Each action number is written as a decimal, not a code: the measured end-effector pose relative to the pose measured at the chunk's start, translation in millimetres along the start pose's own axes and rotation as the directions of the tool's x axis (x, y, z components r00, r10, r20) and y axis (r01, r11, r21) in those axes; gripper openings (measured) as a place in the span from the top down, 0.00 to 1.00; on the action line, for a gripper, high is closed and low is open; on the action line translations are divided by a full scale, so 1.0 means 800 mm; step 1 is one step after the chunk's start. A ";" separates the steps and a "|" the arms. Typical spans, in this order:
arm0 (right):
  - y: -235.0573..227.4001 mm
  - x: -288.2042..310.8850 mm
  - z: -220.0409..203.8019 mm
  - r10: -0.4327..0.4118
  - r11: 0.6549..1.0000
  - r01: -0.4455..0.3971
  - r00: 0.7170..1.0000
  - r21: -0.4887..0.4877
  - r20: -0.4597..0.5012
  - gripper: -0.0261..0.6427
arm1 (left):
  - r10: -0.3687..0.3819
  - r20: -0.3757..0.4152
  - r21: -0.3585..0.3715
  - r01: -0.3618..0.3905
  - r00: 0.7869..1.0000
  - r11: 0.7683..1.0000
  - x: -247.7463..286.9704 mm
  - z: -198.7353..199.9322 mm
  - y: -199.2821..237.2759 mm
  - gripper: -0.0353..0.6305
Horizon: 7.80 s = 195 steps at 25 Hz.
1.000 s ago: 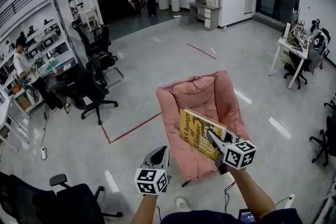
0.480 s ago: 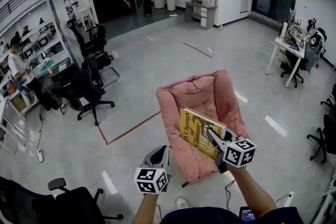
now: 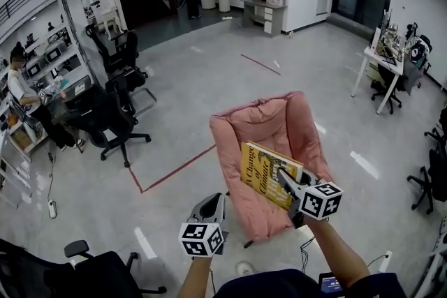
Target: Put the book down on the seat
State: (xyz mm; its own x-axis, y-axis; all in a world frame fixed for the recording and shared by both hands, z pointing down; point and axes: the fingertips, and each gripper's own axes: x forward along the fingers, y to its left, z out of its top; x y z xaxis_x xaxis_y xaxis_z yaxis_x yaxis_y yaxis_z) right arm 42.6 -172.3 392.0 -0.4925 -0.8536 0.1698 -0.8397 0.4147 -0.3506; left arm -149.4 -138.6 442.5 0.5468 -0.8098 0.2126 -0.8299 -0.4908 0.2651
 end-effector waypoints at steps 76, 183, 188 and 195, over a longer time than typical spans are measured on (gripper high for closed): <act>-0.226 0.168 -0.137 -0.078 0.992 0.107 0.934 0.066 -0.348 0.74 | 0.042 -0.328 -0.137 -0.092 0.944 0.986 0.221 -0.150 0.045 0.94; -0.209 0.208 -0.462 0.051 0.996 0.020 0.626 0.081 -0.778 0.63 | 0.022 -0.486 -0.261 -0.170 0.873 0.950 0.248 -0.292 0.084 0.94; -0.197 0.198 -0.461 0.058 0.997 0.009 0.617 0.081 -0.785 0.63 | 0.018 -0.476 -0.263 -0.162 0.880 0.951 0.238 -0.287 0.080 0.94; -0.197 0.192 -0.439 0.033 0.999 0.008 0.628 0.049 -0.777 0.63 | 0.014 -0.454 -0.254 -0.145 0.891 0.956 0.228 -0.271 0.072 0.94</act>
State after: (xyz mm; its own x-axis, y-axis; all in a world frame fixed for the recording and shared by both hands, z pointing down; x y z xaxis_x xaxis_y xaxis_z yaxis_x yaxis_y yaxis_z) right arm 19.0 -258.0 797.1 -0.5153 -0.2775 0.8109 -0.8313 0.3920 -0.3941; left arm -73.8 -244.6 700.8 0.5253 -0.5828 0.6199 -0.8449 -0.2709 0.4613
